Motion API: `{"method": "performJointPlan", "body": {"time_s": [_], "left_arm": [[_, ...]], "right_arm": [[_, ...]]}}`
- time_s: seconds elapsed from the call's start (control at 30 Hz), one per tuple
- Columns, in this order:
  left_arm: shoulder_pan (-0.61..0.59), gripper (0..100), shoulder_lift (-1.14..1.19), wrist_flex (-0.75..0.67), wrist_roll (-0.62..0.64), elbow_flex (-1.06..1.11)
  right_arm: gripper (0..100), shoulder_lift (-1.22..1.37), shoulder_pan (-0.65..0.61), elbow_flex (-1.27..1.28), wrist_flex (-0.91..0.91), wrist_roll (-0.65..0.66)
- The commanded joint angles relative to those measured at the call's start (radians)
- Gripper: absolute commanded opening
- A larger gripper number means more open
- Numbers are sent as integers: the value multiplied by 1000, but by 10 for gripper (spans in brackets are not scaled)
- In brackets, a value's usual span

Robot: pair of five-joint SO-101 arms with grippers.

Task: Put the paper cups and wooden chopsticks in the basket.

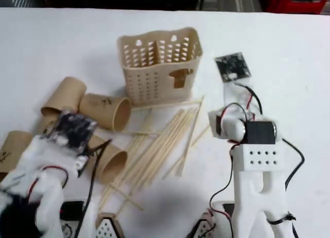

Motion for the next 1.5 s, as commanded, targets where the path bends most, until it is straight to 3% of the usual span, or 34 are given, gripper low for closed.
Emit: {"method": "performJointPlan", "body": {"time_s": [0.0, 0.17, 0.63, 0.8, 0.93, 1.07, 1.47], "left_arm": [[153, 234, 180, 75, -14, -75], [228, 234, 268, 15, -14, 21], [229, 231, 309, -310, -21, 427], [245, 122, 308, -365, -25, 466], [340, 24, 308, -347, -25, 462], [400, 24, 308, -315, -25, 420], [404, 24, 308, -89, -14, -80]], "right_arm": [[213, -28, 53, 60, -93, -78], [213, -28, 79, 167, -203, -143], [213, -28, 77, 242, -269, -169], [213, -27, 76, 273, -302, -169], [212, -27, 81, 299, -341, -169], [212, -28, 82, 299, -340, -169], [212, -28, 82, 301, -340, -169]]}}
